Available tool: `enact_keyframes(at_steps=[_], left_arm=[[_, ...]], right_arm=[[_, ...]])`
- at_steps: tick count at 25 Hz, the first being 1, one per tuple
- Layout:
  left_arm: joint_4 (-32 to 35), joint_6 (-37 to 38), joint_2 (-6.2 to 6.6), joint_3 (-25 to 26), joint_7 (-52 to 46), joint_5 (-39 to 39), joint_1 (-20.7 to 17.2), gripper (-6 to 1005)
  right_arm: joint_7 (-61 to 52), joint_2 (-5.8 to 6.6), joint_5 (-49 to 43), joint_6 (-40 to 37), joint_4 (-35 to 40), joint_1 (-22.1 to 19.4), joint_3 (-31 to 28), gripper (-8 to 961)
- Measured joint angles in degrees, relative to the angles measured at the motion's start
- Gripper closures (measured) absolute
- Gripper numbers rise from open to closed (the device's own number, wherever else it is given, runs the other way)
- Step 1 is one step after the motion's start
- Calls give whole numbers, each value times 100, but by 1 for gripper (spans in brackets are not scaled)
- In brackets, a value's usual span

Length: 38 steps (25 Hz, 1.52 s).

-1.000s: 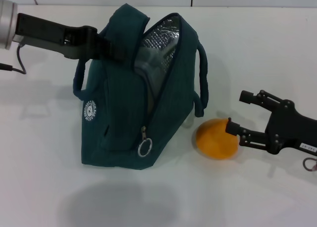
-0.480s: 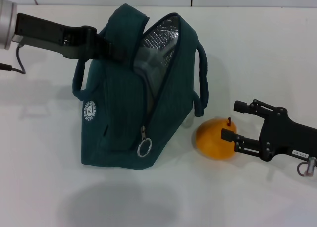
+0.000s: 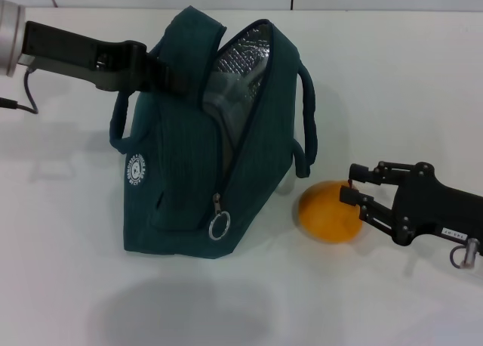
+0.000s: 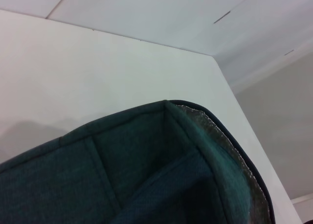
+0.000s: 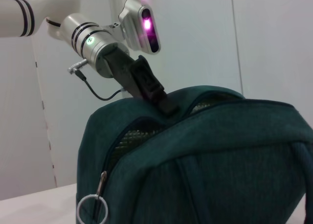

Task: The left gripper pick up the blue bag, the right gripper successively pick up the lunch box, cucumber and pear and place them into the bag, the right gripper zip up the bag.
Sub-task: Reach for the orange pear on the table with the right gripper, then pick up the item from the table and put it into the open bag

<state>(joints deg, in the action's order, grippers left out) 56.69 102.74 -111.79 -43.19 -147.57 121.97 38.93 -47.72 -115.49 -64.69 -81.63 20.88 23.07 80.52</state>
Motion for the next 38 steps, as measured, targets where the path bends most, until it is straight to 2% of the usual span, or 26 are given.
enact_keyframes(at_steps=[3,6,11,19,24,27,29,31,34,38], left_arm=[[0,0,0,-3,0,2,0,948],[0,0,-3,-21,0,2,5,948],[0,0,-2,-25,0,-1,9,948],[0,6,-8,-22,0,3,10,948],[0,14,-9,-22,0,-1,-25,947],[0,19,-5,-23,0,-3,-41,947],[0,23,-4,-23,0,0,-43,947],[0,25,-2,-23,0,1,-44,947],[0,27,0,-23,0,1,-44,947],[0,27,-8,-23,0,1,-16,947]], right_arm=[[5,0,-4,2,-1,-1,47,520],[36,0,-8,9,-2,-3,58,752],[58,-5,-8,16,-7,-4,61,934],[62,-9,68,-22,-14,-27,19,915],[60,35,507,-414,-15,-111,-68,904],[38,57,577,-705,-14,-132,-288,897],[-93,65,585,-1300,3,-161,-811,892],[-222,66,585,-1536,27,-145,-1012,888],[-483,56,587,-1863,54,33,-1352,881],[-808,26,610,-1991,62,563,-1598,871]])
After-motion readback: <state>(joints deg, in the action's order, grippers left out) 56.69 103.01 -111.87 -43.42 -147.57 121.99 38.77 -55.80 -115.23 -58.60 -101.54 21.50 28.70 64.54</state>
